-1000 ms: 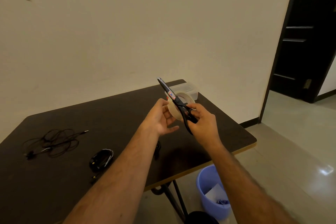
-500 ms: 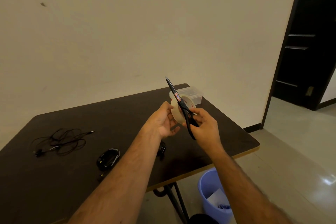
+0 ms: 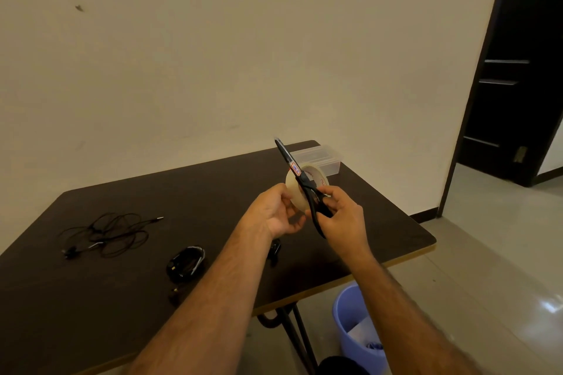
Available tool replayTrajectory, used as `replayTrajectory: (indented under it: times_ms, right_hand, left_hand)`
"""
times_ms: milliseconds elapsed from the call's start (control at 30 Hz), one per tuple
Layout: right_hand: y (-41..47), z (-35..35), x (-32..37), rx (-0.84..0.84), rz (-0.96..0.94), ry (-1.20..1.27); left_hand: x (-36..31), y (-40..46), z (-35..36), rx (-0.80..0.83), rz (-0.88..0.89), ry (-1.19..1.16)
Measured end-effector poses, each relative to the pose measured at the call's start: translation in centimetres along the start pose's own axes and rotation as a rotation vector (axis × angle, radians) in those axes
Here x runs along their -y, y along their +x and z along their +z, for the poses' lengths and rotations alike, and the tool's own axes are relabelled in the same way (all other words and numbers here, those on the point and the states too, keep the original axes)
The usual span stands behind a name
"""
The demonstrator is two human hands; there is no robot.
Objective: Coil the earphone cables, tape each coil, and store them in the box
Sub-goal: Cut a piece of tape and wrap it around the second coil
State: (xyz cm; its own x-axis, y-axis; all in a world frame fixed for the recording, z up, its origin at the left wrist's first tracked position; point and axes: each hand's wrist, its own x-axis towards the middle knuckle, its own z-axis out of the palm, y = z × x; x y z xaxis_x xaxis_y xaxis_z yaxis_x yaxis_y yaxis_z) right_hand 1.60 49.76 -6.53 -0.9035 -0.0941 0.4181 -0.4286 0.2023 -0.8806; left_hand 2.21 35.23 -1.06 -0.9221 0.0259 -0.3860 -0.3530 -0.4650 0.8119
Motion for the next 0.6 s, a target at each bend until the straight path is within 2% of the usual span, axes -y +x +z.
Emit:
replayTrajectory:
  times_ms: [67,600]
  right_hand:
    - [0.02,0.0,-0.01,0.002,-0.006,-0.002]
    - [-0.45,0.33,0.03,0.01,-0.002,-0.008]
  left_hand:
    - [-0.34,-0.18,-0.04,0.032,-0.007,-0.018]
    - [-0.64,-0.31,-0.45,-0.056,-0.028,0.025]
